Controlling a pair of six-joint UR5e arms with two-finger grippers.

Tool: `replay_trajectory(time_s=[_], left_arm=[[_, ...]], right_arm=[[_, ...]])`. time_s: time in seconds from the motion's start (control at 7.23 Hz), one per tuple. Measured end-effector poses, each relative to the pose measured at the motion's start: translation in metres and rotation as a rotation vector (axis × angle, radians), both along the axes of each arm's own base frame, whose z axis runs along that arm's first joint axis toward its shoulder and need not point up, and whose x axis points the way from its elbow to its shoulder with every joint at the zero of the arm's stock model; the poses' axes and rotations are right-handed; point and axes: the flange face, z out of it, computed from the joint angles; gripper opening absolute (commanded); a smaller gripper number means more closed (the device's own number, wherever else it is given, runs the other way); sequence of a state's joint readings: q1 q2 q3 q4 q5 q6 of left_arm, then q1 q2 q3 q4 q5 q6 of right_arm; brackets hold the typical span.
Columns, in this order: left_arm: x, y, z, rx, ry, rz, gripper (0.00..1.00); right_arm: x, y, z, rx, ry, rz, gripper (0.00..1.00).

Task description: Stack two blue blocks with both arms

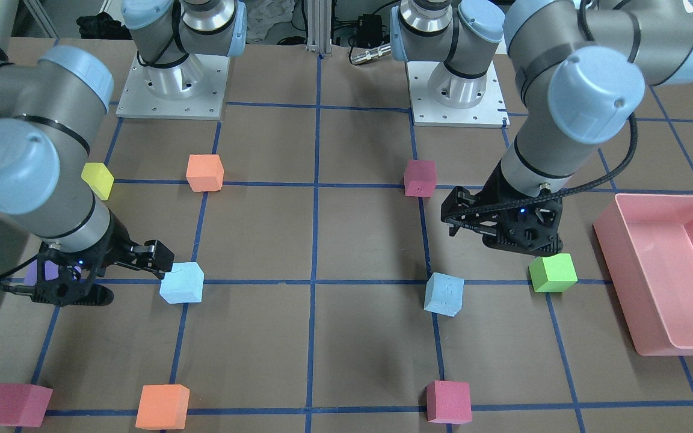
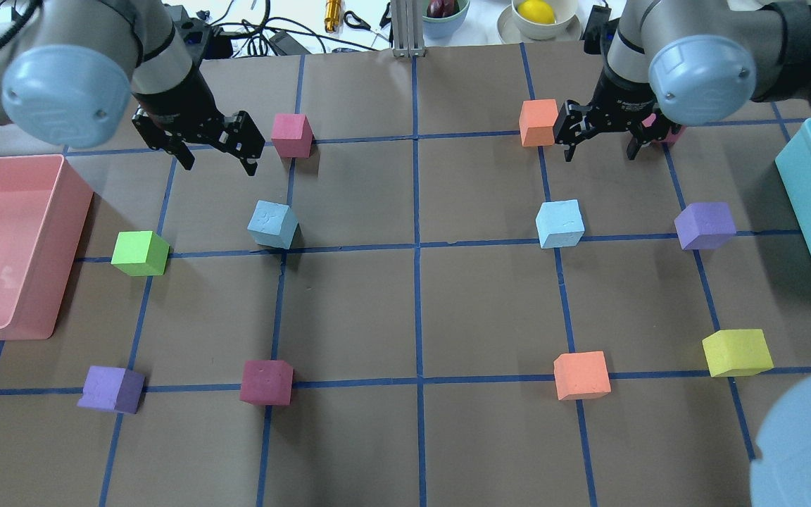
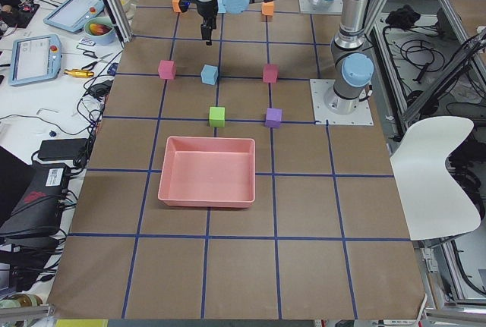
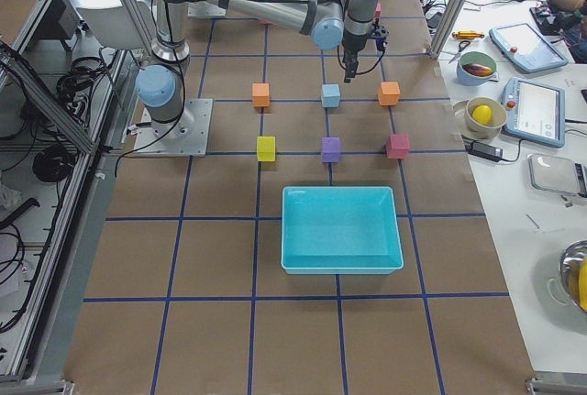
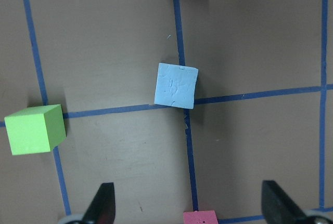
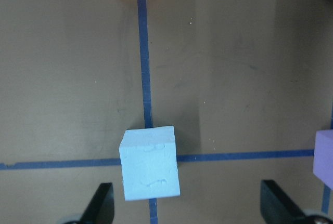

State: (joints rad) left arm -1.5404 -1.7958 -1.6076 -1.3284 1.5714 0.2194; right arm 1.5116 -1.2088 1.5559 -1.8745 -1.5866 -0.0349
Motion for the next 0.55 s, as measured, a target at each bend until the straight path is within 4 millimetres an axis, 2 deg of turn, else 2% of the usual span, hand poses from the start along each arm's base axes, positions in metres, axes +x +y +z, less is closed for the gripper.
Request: replay_trajectory(time_s=[0.28,0.55], left_arm=[[0.000,-0.006,-0.065,-0.011,0.002,-0.030,1.00],[0.000,-0.009,-0.115,-0.012,0.001,-0.037,1.00]], right_arm=[[0.007,-0.009,-0.038,0.029,-0.044,0.016,1.00],[0.014,0.000,-0.066,0.063,-0.096,0.019,1.00]])
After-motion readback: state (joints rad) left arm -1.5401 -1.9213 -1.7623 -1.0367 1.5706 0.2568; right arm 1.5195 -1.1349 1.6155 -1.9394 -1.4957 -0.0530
